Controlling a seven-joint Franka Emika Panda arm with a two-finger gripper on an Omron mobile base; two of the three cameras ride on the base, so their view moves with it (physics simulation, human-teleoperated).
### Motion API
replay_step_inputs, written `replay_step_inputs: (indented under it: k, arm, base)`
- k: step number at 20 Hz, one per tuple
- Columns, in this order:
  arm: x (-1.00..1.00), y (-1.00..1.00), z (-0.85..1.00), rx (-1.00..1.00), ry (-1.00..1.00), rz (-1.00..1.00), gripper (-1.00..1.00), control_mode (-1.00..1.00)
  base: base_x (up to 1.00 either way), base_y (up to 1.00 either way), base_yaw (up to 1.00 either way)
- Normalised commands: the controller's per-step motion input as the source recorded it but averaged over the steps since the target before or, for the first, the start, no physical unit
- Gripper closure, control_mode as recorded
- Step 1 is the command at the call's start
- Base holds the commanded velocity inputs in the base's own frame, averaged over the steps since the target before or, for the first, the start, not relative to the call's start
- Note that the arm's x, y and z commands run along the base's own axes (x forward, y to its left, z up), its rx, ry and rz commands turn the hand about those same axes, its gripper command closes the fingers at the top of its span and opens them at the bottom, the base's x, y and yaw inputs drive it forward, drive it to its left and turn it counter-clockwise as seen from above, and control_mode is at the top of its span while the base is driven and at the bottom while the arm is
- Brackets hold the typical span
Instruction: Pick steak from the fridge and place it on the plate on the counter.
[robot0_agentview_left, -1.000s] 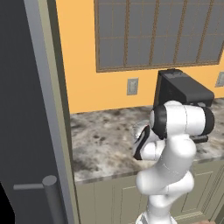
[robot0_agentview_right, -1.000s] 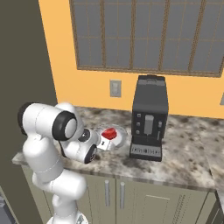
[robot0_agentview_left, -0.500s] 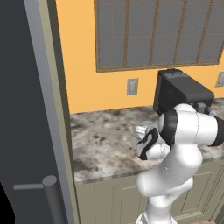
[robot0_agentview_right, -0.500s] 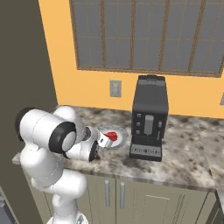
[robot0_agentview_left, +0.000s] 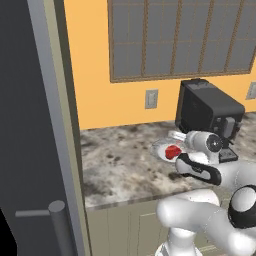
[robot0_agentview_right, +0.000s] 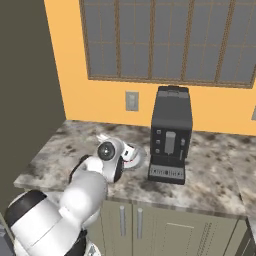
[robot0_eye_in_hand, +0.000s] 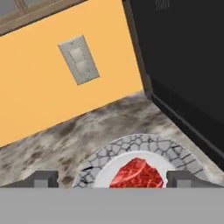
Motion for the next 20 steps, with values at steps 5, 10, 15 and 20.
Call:
replay_step_inputs:
  k: [5,10,15,20]
  arm:
    - [-0.38,0.45,1.0,-0.13,0.02,-0.19,-1.0,-1.0]
    - [-0.48,0.65,0.83,-0.22,0.07,-0.17,-1.0,-1.0]
    - [-0.9,0.14,0.13,-0.15,0.0,-0.1,-1.0,-1.0]
    - [-1.0,-0.04,0.11,-0.02,0.05,0.0,-1.0,-1.0]
  base:
    - [0.0,0.0,0.0]
    - [0.0,0.0,0.0]
    - [0.0,0.0,0.0]
    - [0.0,0.0,0.0]
